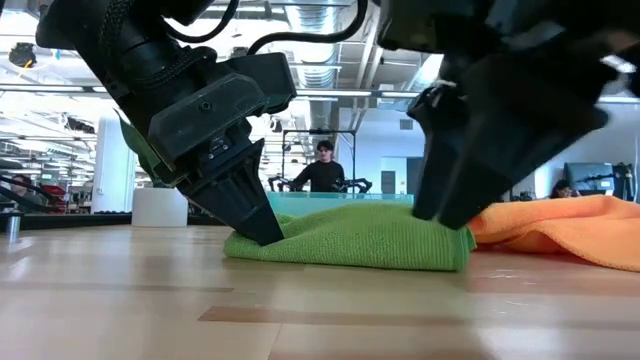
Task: Roll towel into tight, uniform cylinder
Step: Roll the green microfiber towel
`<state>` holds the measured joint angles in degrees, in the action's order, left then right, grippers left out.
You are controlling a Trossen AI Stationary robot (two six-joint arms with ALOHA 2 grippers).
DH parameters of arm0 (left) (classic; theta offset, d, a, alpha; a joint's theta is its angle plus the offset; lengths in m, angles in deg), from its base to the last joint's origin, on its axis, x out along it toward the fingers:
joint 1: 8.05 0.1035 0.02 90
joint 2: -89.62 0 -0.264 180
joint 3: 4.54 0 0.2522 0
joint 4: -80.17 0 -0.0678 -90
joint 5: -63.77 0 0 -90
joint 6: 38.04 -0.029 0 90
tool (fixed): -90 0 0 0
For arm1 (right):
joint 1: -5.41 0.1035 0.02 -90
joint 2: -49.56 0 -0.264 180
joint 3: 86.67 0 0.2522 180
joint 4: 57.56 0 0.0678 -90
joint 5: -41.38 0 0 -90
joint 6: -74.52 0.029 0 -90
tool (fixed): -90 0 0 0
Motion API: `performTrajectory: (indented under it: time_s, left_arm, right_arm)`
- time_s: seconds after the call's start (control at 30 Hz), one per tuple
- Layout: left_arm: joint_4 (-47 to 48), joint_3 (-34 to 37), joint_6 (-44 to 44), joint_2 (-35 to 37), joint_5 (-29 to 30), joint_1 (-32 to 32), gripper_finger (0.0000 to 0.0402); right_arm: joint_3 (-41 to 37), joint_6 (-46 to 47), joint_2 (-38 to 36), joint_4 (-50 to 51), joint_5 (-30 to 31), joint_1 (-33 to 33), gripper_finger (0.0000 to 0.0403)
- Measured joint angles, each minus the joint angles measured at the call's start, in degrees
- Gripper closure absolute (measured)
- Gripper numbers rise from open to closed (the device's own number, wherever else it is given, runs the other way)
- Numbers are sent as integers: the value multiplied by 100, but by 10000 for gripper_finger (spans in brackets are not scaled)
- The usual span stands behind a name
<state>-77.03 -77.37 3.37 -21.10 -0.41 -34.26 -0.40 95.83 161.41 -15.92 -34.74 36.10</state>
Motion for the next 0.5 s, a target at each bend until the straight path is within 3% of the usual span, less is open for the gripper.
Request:
performTrajectory:
  time_s: [0.5]
  left_arm:
    - [-9, 4, -24, -2, 109, 0, 354]
  right_arm:
    - [-720, 721, -24, -576, 11, -154, 194]
